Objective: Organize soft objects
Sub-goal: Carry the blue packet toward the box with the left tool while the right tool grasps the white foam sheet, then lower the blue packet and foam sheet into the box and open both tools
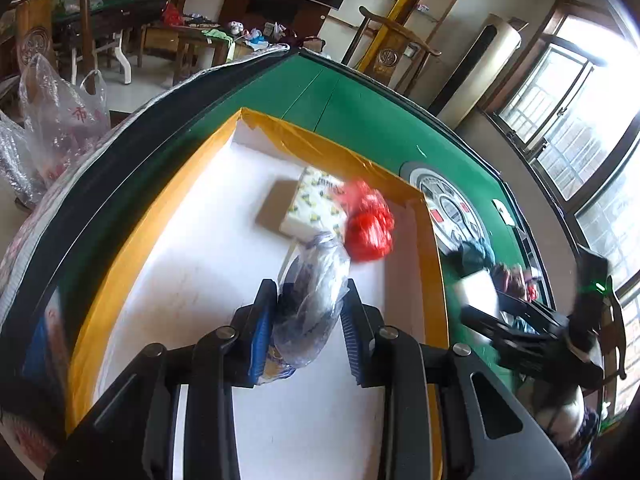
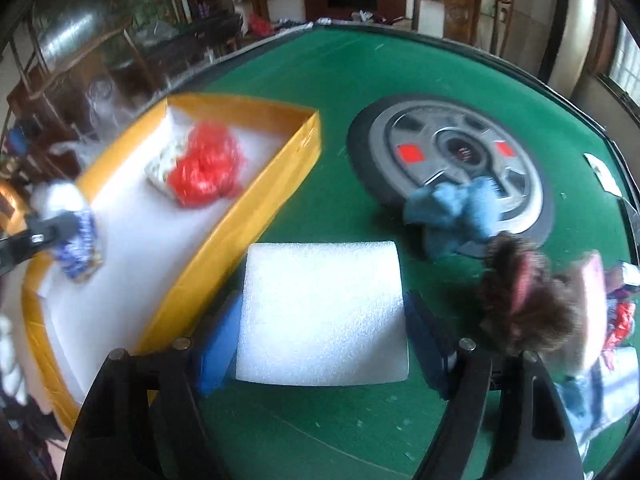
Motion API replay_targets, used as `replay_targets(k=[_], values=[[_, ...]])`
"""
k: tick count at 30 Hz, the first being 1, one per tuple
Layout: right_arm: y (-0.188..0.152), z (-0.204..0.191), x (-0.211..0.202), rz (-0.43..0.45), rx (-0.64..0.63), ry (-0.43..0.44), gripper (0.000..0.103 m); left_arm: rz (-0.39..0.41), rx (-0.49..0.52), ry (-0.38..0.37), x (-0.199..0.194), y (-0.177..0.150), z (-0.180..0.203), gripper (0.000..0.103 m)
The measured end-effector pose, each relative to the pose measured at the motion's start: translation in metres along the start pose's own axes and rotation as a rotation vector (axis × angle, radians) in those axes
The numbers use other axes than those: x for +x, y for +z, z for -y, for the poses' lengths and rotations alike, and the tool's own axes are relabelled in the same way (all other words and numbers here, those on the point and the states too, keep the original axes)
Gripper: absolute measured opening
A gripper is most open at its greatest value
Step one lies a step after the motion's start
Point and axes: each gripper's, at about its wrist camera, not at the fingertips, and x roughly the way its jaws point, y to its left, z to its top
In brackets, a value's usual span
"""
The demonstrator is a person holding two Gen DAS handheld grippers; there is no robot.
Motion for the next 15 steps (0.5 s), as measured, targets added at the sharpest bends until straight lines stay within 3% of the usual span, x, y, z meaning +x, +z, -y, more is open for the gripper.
replay_targets(k=[1,4,5,9,15], values=[[0.001,0.002,-0.006,0.013,0.008,0.001,0.073,-0.009,-0.006,0.01,0.005,0.006,0.0,0.033],[0.007,0.002,-0.024,0.048,0.01,0.021,0.073,-0.017,-0.033,-0.003,0.014,0.021,-0.005,0.062],[0.011,-0.002,-0.026,0.054,0.006,0.032,0.073,-0.027,-0.064,-0.018,0.017,0.025,-0.009,0.065],[0.023,-0.029,-0.032,0.065,-0.05,0.083,0.074,0.006,-0.159,-0.07,0.004,0.027,-0.025,0.065],[0.032,-0.093,-0.006,0.027,-0.212,0.109,0.074,0.083,-0.139,-0.059,-0.032,0.011,-0.032,0.065]])
